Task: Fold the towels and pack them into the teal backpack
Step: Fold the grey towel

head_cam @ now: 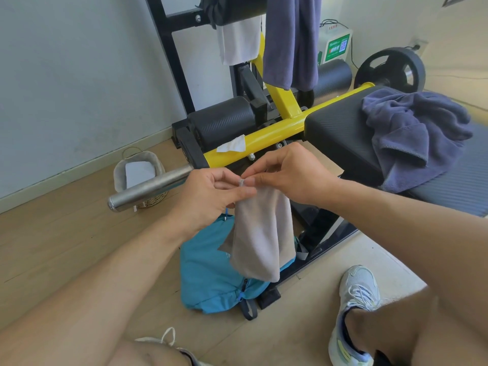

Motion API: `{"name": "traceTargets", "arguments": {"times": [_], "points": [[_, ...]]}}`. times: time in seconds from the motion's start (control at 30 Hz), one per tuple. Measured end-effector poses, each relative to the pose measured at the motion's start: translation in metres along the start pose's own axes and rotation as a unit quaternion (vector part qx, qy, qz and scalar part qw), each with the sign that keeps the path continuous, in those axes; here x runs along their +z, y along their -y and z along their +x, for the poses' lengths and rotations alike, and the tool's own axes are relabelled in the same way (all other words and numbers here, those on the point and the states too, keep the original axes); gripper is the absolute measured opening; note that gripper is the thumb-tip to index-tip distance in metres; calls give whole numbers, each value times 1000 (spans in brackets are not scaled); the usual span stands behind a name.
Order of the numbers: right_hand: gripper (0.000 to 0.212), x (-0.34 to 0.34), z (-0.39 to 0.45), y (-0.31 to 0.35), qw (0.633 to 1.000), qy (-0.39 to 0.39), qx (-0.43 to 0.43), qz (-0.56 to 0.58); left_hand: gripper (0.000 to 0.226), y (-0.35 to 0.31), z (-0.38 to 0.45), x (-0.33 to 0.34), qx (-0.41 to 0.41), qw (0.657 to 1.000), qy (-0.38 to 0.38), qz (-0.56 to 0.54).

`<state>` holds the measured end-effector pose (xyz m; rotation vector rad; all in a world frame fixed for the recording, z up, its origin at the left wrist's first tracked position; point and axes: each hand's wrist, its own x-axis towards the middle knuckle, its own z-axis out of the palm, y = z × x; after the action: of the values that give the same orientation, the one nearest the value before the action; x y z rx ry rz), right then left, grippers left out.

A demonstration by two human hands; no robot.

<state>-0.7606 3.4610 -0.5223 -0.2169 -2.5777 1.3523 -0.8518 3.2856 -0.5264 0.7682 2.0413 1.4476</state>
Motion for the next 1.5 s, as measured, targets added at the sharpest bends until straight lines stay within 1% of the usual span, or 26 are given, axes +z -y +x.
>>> {"name": "traceTargets", "arguments": {"times": [0.07,0.1,0.17,0.2,0.3,0.37,0.43,0.53,0.6,0.67,0.73,0.83,0.97,1.03,1.13,1.23,1.3,1.37,1.43,1.5], "points": [[13,-2,1,-1,1000,24,-7,5,26,1,1,-2,10,1000,-3,4],[18,-3,1,-2,999,36,-6,25,26,1,2,-4,18,1000,0,14],[31,-6,0,-3,994,77,12,71,25,1,3,-9,39,998,13,39],[35,-7,0,-4,992,102,23,69,21,1,3,-11,53,997,19,45],[35,-9,-2,-9,983,177,42,-22,9,1,5,-16,78,996,11,50],[37,-7,-3,-13,977,197,48,-65,6,2,6,-19,87,995,-3,37],[41,-7,-3,-16,973,202,52,-93,8,4,9,-21,99,994,-37,31],[38,-9,-4,-19,965,206,71,-146,20,11,15,-30,110,985,-130,17],[34,-10,-3,-20,953,213,81,-201,21,17,20,-38,101,975,-199,2],[38,-12,-4,-19,947,219,84,-218,18,25,24,-46,84,966,-246,9],[41,-15,-5,-14,945,232,81,-215,17,34,27,-51,70,962,-265,19],[46,-16,-8,-7,930,266,72,-243,17,50,33,-61,34,955,-293,18],[33,-18,-10,-5,909,311,56,-271,17,71,41,-77,-20,942,-334,8],[29,-18,-11,-3,905,319,42,-280,20,78,42,-81,-43,938,-342,15],[27,-17,-14,3,909,313,10,-276,16,84,41,-82,-54,935,-347,46],[30,-15,-20,19,936,295,-28,-189,11,87,39,-87,-65,930,-354,79],[29,-9,-26,36,938,296,-70,-168,14,95,37,-92,-72,932,-346,84],[24,1,-37,51,918,314,-108,-217,13,99,35,-93,-86,935,-333,87],[24,10,-47,58,896,306,-145,-288,11,99,34,-91,-86,939,-321,85],[27,8,-50,57,906,263,-151,-296,14,97,35,-92,-85,937,-328,85]]}}
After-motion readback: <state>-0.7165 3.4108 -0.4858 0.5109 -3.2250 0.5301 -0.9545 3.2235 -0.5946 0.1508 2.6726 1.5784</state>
